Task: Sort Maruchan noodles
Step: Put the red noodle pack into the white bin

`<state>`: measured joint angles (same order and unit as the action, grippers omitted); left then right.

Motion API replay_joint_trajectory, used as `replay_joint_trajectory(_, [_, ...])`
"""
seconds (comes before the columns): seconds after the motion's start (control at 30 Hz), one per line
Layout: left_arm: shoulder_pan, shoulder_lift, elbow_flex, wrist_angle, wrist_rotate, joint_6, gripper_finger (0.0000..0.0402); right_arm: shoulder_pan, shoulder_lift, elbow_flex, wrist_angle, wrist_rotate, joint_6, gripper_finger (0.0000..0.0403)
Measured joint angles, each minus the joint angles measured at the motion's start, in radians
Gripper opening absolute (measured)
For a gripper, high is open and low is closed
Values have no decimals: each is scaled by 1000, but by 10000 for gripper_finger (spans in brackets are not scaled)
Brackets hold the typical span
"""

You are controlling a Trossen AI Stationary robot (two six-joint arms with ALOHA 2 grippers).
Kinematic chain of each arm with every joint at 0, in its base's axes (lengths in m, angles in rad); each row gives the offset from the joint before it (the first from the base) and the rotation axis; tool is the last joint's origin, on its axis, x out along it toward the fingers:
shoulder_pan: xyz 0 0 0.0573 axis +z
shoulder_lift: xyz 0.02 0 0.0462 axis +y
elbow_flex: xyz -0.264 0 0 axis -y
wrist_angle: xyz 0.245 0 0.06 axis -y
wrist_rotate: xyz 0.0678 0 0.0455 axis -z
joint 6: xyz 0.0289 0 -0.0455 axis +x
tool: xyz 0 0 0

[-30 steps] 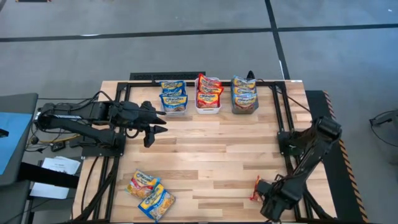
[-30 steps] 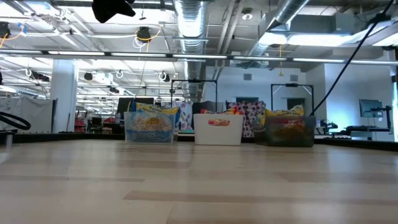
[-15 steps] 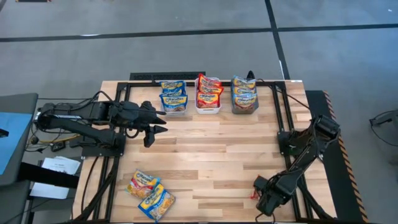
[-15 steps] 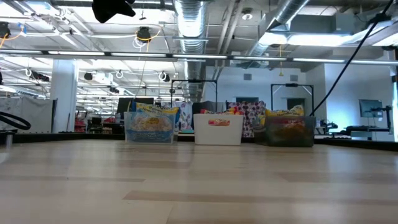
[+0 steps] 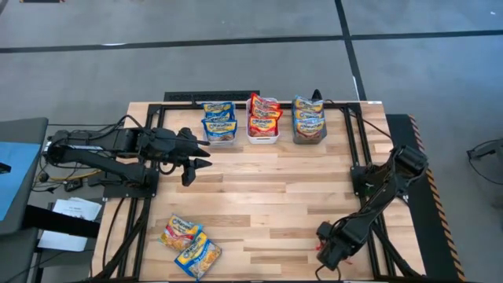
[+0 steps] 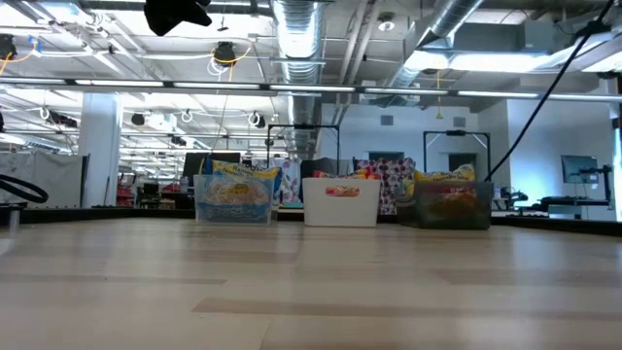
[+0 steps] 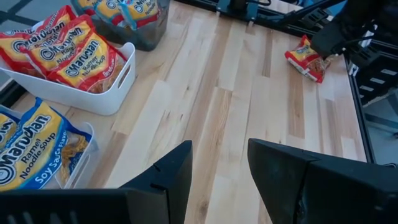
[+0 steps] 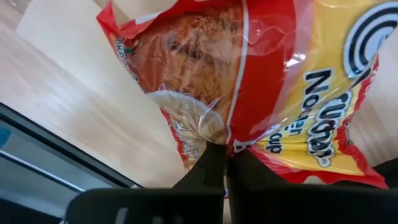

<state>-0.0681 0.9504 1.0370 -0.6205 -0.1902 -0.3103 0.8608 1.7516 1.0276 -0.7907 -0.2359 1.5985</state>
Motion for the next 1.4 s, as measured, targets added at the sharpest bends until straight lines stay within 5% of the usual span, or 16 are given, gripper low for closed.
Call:
replay_joint_trajectory(0.57, [0,0,0,-2,0,1,144,-74,6,285,-337,318,-109,3])
replay_joint_trajectory(1.17, [0,0,0,-2,1,-7,144,-463,2,441,-332,630,-751,3])
replay_joint_trajectory(1.4, [0,0,0,-3,1,-8,144,-608,2,453,-203,661,-1048,3])
